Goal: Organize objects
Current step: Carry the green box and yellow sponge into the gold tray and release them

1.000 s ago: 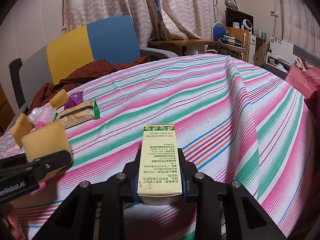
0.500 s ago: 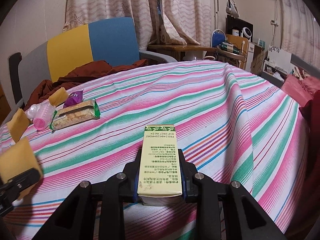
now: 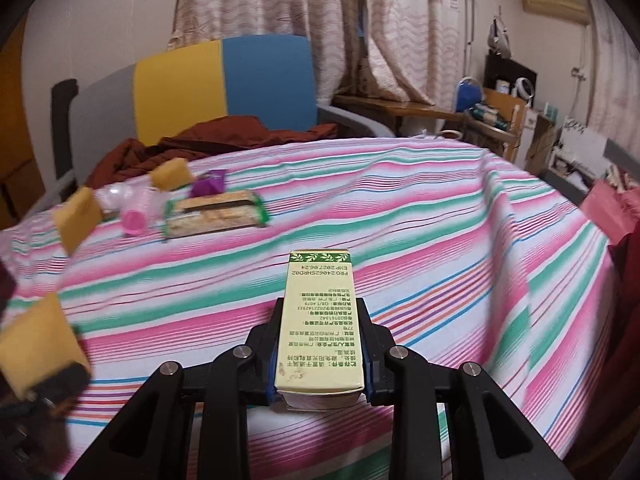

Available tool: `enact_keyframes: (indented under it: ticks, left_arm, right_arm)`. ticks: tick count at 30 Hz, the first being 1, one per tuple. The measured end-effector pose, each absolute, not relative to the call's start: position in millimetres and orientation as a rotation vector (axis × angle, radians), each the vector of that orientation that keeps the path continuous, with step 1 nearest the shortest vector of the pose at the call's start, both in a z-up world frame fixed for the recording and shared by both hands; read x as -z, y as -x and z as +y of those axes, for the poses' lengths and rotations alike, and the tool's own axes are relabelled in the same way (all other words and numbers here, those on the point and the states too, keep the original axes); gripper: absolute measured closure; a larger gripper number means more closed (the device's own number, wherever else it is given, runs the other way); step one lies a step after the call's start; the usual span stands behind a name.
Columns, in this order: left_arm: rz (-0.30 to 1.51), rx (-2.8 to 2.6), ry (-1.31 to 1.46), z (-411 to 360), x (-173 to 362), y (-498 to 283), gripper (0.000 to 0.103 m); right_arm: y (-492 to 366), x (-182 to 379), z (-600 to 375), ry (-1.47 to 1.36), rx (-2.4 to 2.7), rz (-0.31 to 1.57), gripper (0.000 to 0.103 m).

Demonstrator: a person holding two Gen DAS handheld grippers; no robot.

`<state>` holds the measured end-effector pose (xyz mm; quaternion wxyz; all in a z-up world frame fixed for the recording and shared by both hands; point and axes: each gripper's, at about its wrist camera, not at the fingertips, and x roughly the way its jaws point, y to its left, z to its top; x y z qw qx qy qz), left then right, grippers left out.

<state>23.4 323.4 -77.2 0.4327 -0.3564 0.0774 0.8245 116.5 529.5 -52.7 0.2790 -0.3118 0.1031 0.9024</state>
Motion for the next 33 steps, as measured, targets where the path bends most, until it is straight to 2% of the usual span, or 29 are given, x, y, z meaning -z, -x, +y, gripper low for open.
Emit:
enact_keyframes:
  ticks: [16, 22, 33]
  left_arm:
    - [-0.065, -2.098, 0.901, 211.2, 33.0, -38.6, 0.068]
    - [-0.156, -2.167, 0.919, 155.2, 21.9, -28.2, 0.068]
    - [-0.246, -2.361, 1.020, 56.9, 23.8, 11.0, 0.068]
  right_arm:
    - [-84.7, 19.7, 406.1, 0.919, -2.731, 0.322, 0.073]
    - [-68.3, 4.0, 344.9, 0.947, -2.868, 0.282, 0.073]
    - [-37.3, -12.5, 247.2, 1.046, -3.084, 0.323, 0.073]
